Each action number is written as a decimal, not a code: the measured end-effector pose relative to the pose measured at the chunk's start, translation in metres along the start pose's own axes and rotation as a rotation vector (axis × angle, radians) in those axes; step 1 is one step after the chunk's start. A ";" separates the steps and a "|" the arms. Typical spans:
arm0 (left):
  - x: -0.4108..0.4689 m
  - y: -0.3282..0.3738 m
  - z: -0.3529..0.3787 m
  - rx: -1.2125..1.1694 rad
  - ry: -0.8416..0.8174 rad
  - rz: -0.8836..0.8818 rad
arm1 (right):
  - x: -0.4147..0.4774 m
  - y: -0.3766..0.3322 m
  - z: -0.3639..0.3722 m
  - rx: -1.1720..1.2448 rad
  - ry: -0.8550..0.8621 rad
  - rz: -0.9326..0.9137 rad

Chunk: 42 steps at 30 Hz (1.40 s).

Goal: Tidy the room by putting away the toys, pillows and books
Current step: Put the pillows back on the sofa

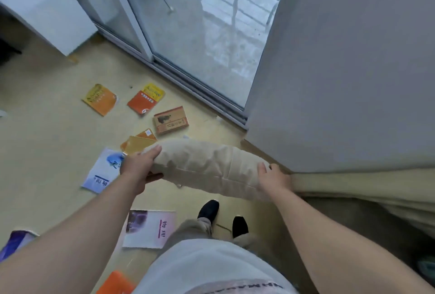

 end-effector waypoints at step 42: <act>-0.148 -0.011 -0.438 0.151 1.105 0.710 | -0.436 -0.244 0.126 0.053 0.073 -1.505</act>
Point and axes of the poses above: each hand's wrist, its own x-axis towards the middle knuckle, its own z-axis out of the palm, y = z × x, the point moved 1 cm from there along x, towards the middle knuckle, and after that the axes turned 10 degrees about y, right-handed, at the moved point
